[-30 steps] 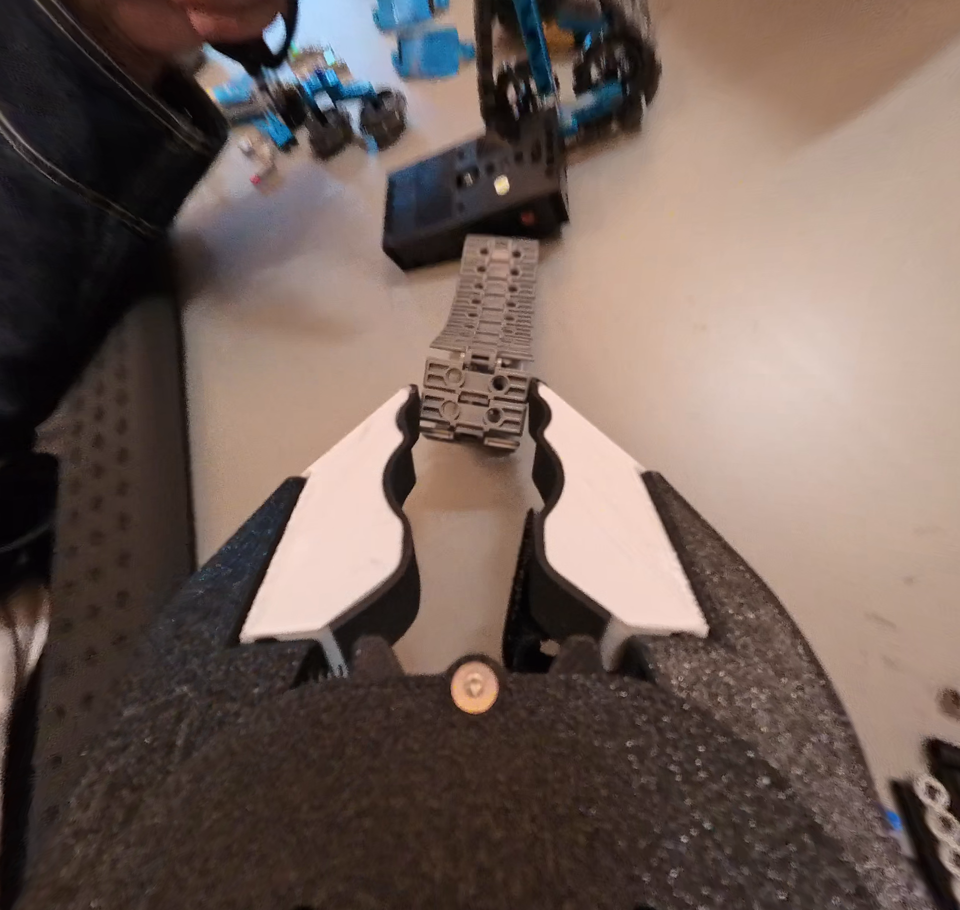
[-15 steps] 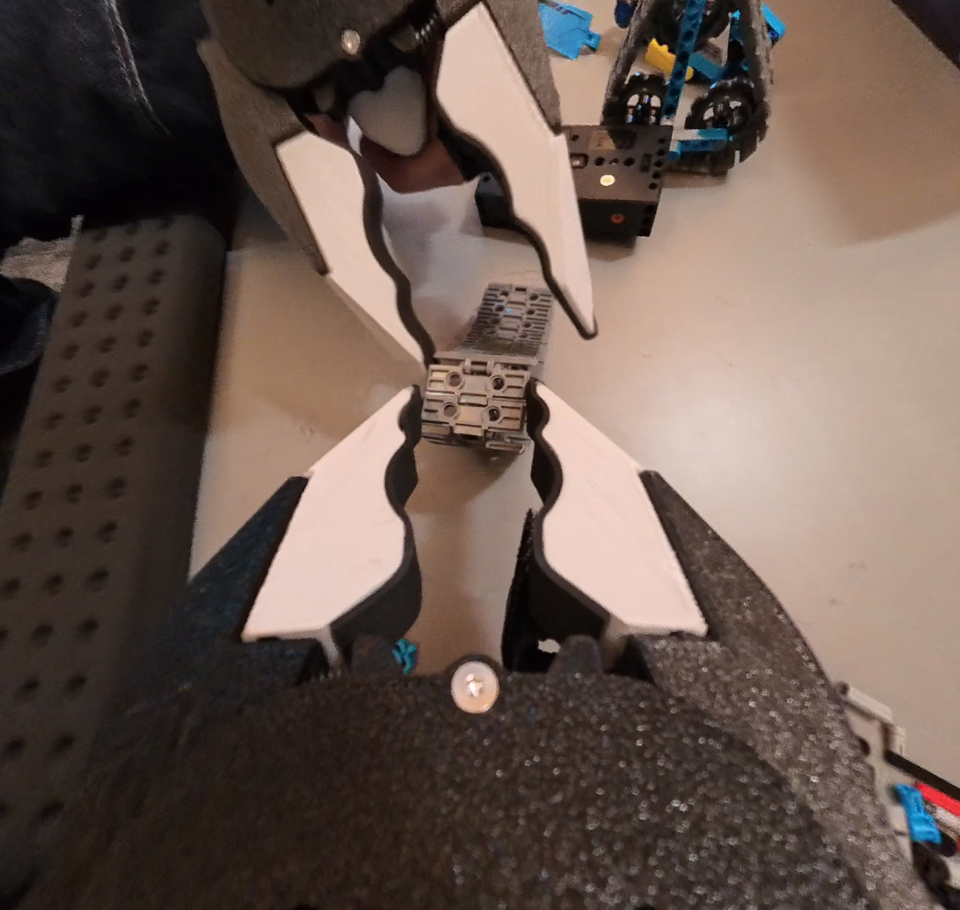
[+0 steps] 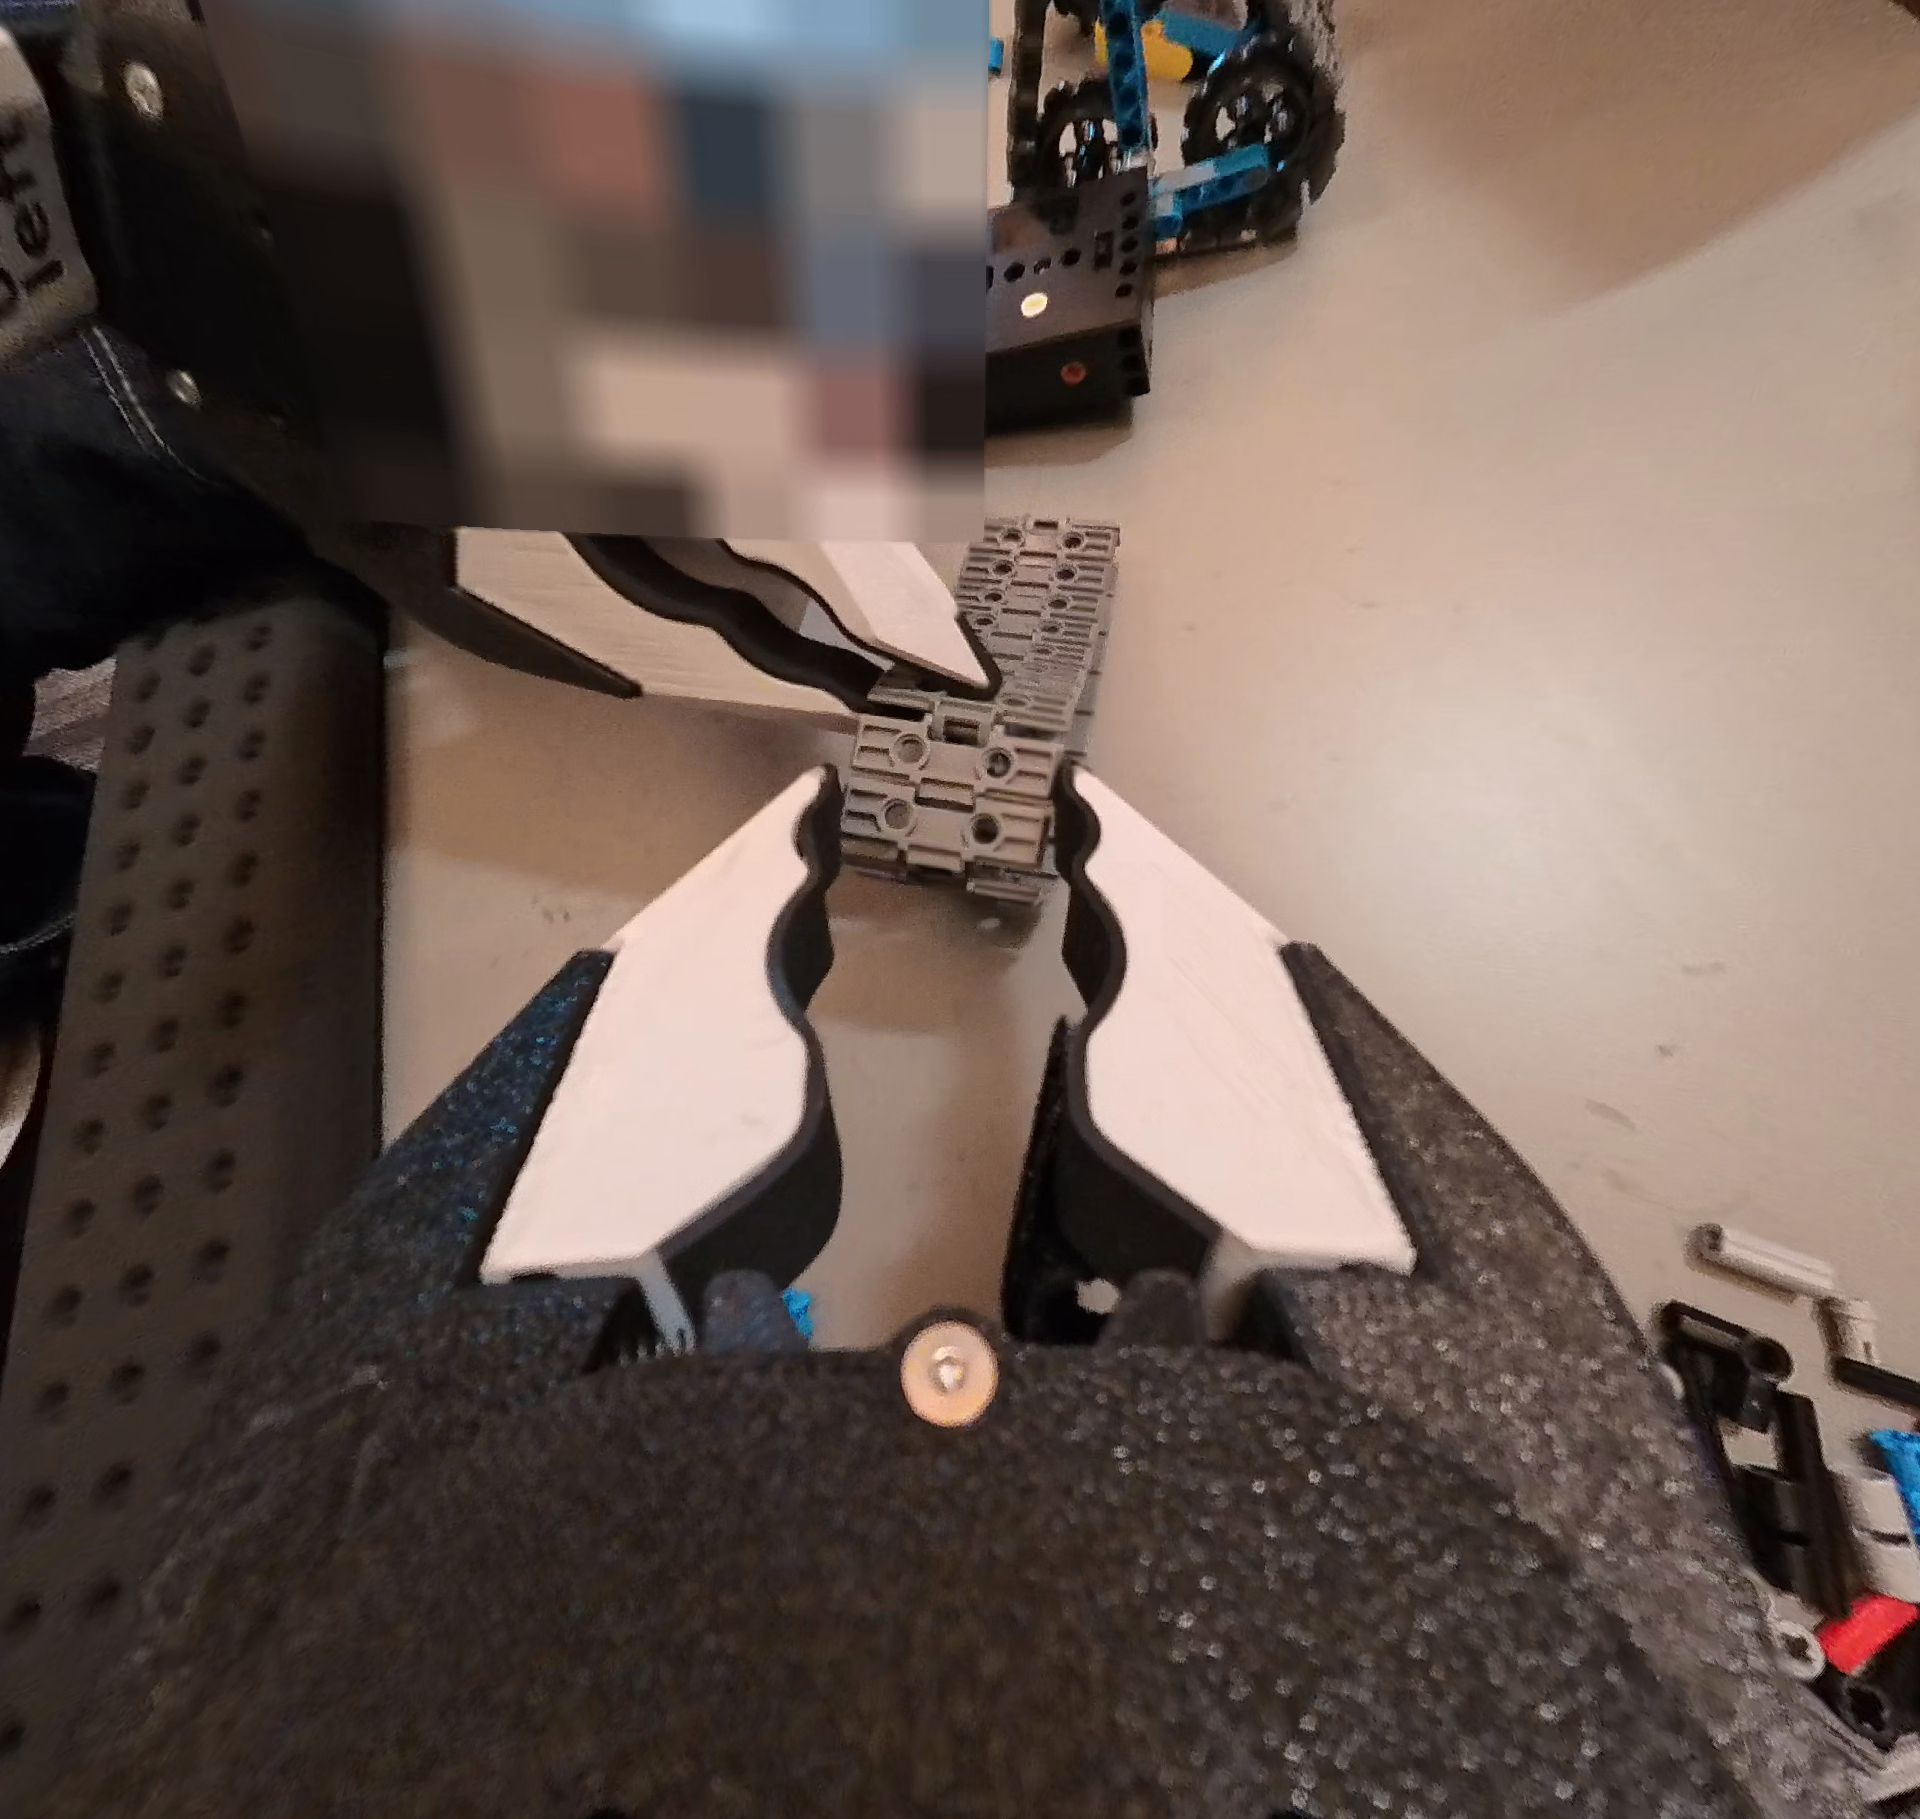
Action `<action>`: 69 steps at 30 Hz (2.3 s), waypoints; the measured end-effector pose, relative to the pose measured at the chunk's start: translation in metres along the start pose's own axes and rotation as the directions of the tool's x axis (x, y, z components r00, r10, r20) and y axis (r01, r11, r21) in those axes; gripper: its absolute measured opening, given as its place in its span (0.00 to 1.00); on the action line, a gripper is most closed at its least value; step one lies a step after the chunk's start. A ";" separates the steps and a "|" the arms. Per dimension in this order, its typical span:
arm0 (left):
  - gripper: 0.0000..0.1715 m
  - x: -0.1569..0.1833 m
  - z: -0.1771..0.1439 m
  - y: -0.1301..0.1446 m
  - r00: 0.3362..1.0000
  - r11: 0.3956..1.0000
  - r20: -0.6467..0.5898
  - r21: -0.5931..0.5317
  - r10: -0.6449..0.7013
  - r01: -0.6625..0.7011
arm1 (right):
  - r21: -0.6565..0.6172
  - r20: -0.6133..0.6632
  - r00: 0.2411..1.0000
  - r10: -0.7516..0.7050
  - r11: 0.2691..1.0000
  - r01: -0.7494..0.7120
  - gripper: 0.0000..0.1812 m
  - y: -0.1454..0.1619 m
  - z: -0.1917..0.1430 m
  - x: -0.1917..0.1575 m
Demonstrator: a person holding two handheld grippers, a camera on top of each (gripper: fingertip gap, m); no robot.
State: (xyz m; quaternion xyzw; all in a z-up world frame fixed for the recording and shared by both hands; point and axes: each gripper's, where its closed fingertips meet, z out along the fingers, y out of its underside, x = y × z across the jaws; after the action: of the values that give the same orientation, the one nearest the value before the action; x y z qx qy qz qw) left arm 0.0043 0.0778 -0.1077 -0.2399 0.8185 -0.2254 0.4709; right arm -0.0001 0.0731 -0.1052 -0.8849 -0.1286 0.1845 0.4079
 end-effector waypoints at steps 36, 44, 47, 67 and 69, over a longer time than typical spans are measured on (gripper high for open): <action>0.03 -0.020 -0.059 -0.060 0.738 0.668 -0.510 0.362 -0.441 0.650 | 0.309 0.551 0.832 0.072 0.908 -0.283 0.25 -0.051 -0.036 -0.055; 0.02 -0.012 -0.053 -0.062 0.712 0.665 -0.532 0.326 -0.458 0.672 | 0.295 0.538 0.842 0.044 0.926 -0.237 0.11 -0.044 -0.036 -0.054; 0.01 -0.006 -0.046 -0.056 0.669 0.651 -0.557 0.276 -0.492 0.707 | 0.259 0.485 0.874 0.037 0.948 -0.184 0.11 -0.033 -0.029 -0.050; 0.03 -0.035 -0.037 -0.041 0.864 0.776 -0.236 0.381 -0.445 0.503 | 0.352 0.395 0.903 0.172 0.879 -0.321 0.09 -0.045 -0.038 -0.012; 0.03 -0.034 -0.036 -0.041 0.879 0.792 -0.212 0.381 -0.427 0.477 | 0.342 0.422 0.891 0.165 0.882 -0.325 0.09 -0.044 -0.038 -0.017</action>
State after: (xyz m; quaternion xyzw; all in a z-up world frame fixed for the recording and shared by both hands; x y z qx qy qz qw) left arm -0.0046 0.0714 -0.0441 -0.3078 0.6941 -0.5164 0.3960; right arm -0.0023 0.0694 -0.0451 -0.7377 -0.0490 0.4262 0.5213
